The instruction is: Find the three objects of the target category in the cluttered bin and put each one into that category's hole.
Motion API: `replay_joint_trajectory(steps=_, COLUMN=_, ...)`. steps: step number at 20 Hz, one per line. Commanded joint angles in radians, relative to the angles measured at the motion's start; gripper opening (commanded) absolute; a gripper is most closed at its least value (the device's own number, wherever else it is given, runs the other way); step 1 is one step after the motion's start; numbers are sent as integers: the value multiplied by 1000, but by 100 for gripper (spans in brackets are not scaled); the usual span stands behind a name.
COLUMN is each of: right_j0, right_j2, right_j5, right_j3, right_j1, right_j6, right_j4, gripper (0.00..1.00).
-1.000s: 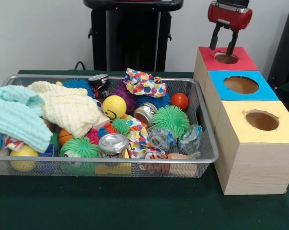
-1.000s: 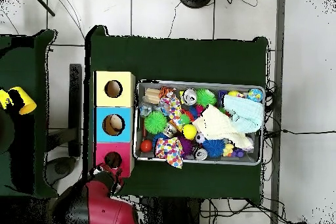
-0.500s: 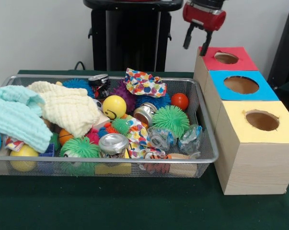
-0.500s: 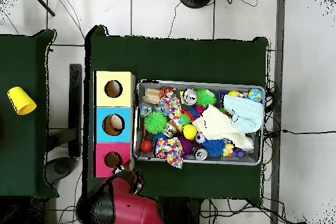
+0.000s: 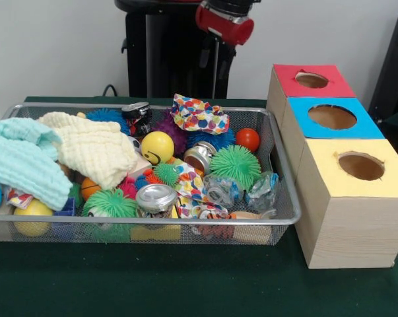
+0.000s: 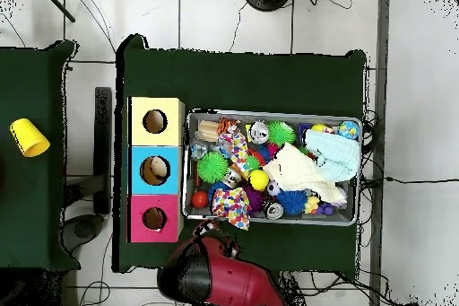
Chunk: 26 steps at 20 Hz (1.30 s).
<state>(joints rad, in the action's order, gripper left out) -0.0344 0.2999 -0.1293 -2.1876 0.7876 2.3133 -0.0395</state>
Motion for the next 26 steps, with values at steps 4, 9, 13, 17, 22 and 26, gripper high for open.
replay_joint_trajectory(steps=4, right_j0=99, right_j2=-129, right_j5=-113, right_j3=136, right_j1=-29, right_j6=-98, right_j4=145, gripper=100)
replay_joint_trajectory(steps=9, right_j0=128, right_j2=-162, right_j5=-117, right_j3=158, right_j1=-52, right_j6=-78, right_j4=169, gripper=100)
replay_joint_trajectory(steps=13, right_j0=156, right_j2=-190, right_j5=-94, right_j3=157, right_j1=-76, right_j6=-52, right_j4=182, gripper=100)
replay_joint_trajectory(steps=17, right_j0=166, right_j2=-205, right_j5=-115, right_j3=161, right_j1=-81, right_j6=-31, right_j4=175, gripper=100)
replay_joint_trajectory(steps=22, right_j0=181, right_j2=-225, right_j5=-93, right_j3=164, right_j1=-76, right_j6=-22, right_j4=174, gripper=100)
replay_joint_trajectory(steps=26, right_j0=192, right_j2=-240, right_j5=-123, right_j3=181, right_j1=-74, right_j6=-37, right_j4=175, gripper=100)
